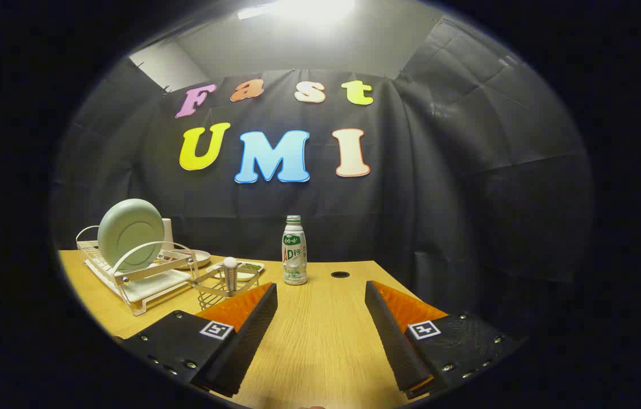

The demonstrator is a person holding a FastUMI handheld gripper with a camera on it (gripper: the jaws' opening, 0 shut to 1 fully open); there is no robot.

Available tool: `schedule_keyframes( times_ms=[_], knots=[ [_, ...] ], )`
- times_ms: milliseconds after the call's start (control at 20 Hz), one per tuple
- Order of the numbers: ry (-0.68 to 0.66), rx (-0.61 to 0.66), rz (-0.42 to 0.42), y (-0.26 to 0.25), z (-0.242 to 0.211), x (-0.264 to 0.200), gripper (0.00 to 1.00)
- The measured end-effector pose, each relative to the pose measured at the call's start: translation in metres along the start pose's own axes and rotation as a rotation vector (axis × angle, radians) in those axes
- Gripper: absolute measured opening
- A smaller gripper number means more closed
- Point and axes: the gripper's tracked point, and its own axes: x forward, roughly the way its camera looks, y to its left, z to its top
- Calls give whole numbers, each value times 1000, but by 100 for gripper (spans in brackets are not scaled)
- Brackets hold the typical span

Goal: Take the plate from the dish rack, then take the spoon from the basket and place it into the plate.

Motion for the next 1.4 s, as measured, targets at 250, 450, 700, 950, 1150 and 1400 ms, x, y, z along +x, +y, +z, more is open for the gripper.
schedule_keyframes(
  times_ms=[250,450,700,950,1150,1400],
  knots=[
    [-42,-28,-8,-6,34,32,96],
    [-67,-47,-112,-33,67,22,96],
    [-18,-55,-186,-33,95,-21,96],
    [-12,-80,-103,31,162,-63,96],
    [-22,-51,23,108,208,-68,96],
    [36,-24,125,225,219,-37,96]
  ],
)
